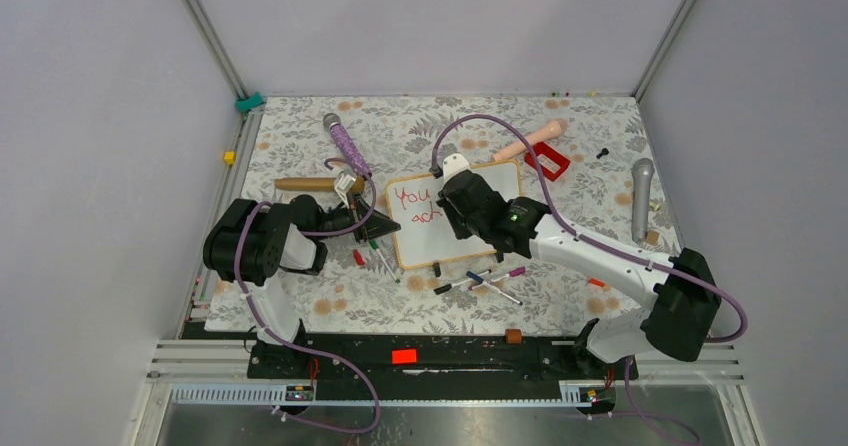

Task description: Write a sentence on the whiteboard

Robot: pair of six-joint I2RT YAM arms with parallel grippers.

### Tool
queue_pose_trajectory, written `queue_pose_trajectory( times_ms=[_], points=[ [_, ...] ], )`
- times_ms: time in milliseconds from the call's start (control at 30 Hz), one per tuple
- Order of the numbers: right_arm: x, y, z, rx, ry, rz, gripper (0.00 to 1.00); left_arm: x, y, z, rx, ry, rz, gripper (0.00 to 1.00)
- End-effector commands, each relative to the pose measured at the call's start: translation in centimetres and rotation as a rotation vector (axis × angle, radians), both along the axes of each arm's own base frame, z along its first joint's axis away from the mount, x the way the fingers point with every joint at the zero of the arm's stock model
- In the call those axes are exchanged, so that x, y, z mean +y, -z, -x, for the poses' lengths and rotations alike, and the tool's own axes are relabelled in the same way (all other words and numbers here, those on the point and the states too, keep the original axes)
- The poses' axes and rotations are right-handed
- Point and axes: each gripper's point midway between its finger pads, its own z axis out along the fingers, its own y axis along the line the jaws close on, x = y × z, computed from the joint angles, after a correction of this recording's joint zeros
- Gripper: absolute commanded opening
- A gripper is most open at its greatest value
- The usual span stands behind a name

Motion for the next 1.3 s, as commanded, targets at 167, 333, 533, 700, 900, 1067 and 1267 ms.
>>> queue_pose_trajectory(
  times_ms=[167,333,533,700,900,1067,1267],
  points=[
    [0.1,-0.7,-1.1,-0.016,0.033,-0.005,0.00,0.2,-1.4,-1.1,-0.163,-0.015,-0.009,0.01],
    [0.3,-0.8,-1.6,-0.022,0.035,-0.003,0.00,0.2,-1.4,-1.0,-0.164,-0.015,-0.010,0.01],
    [0.2,-0.6,-1.7,-0.018,0.039,0.003,0.00,0.2,-1.5,-1.0,-0.168,-0.014,-0.010,0.01],
    [-0.3,0.1,-1.1,0.008,0.040,0.015,0.00,0.2,-1.4,-1.0,-0.165,-0.019,-0.011,0.01],
    [-0.8,1.1,-0.1,0.049,0.035,0.020,0.00,0.2,-1.4,-1.0,-0.164,-0.022,-0.010,0.01],
    [-0.9,1.8,0.6,0.077,0.023,0.021,0.00,0.1,-1.4,-0.9,-0.165,-0.017,-0.010,0.01],
    [-1.0,2.0,0.6,0.078,0.028,0.023,0.00,0.1,-1.4,-0.9,-0.164,-0.015,-0.010,0.01]
  ],
)
